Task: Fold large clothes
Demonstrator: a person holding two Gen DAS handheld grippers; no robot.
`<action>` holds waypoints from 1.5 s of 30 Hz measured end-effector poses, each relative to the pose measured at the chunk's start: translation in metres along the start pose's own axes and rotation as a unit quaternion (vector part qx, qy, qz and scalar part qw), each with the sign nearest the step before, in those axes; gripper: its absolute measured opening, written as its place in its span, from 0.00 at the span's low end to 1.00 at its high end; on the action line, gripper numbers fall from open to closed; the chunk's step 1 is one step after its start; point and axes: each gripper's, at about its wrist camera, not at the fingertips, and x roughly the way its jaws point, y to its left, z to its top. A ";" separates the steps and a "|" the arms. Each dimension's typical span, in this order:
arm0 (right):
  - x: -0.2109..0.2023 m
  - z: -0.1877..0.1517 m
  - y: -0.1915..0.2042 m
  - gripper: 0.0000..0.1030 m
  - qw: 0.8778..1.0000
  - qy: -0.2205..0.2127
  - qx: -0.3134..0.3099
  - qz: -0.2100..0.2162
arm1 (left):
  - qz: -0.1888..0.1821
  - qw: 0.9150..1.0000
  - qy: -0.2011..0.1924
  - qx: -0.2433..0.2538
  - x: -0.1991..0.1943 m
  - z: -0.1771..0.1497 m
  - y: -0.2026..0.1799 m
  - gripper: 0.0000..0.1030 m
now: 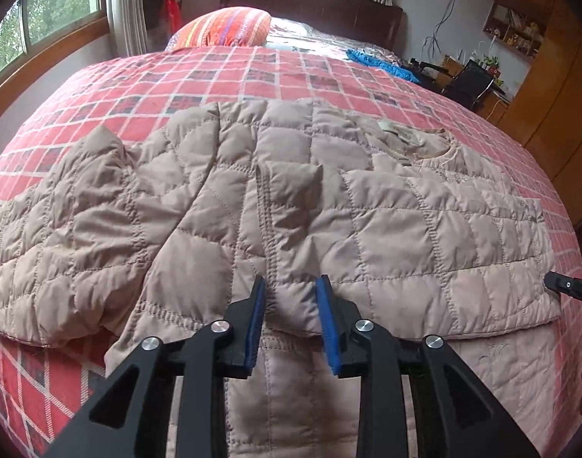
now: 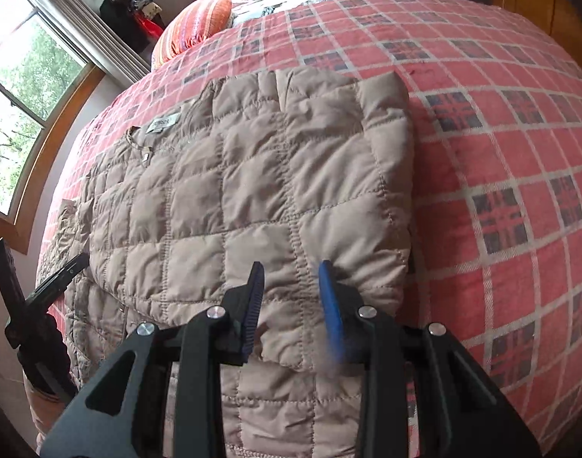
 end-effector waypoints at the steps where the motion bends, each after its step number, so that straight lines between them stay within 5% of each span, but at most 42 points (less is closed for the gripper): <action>1: 0.007 0.000 -0.002 0.29 1.000 0.006 0.004 0.000 | -0.005 1.000 0.006 -0.003 0.006 -0.001 0.003 0.33; 10: 0.011 0.002 0.019 0.31 0.998 0.006 0.010 -0.067 | -0.008 1.000 0.003 -0.001 0.002 -0.003 0.008 0.37; 13: -0.010 0.000 0.044 0.33 0.999 -0.019 -0.004 -0.046 | -0.025 0.999 -0.013 -0.023 -0.027 -0.001 0.025 0.38; 18: -0.020 -0.001 0.109 0.37 0.999 -0.014 -0.039 -0.019 | -0.003 0.996 -0.052 -0.066 -0.079 -0.004 0.084 0.51; 22: -0.005 -0.003 0.165 0.37 0.996 0.000 -0.084 -0.001 | 0.054 0.991 -0.057 -0.109 -0.097 -0.016 0.152 0.53; 30: 0.057 -0.004 0.220 0.37 0.993 0.046 -0.109 -0.008 | 0.152 0.959 -0.039 -0.237 -0.108 -0.054 0.297 0.53; 37: 0.087 -0.007 0.222 0.37 0.991 0.057 -0.118 -0.031 | 0.181 0.920 -0.039 -0.345 -0.109 -0.074 0.376 0.56; 42: 0.087 -0.007 0.223 0.37 0.990 0.055 -0.128 -0.028 | 0.145 0.911 -0.063 -0.382 -0.097 -0.073 0.400 0.56; 45: 0.087 -0.007 0.221 0.36 0.990 0.055 -0.125 -0.021 | 0.154 0.909 -0.068 -0.382 -0.091 -0.067 0.402 0.49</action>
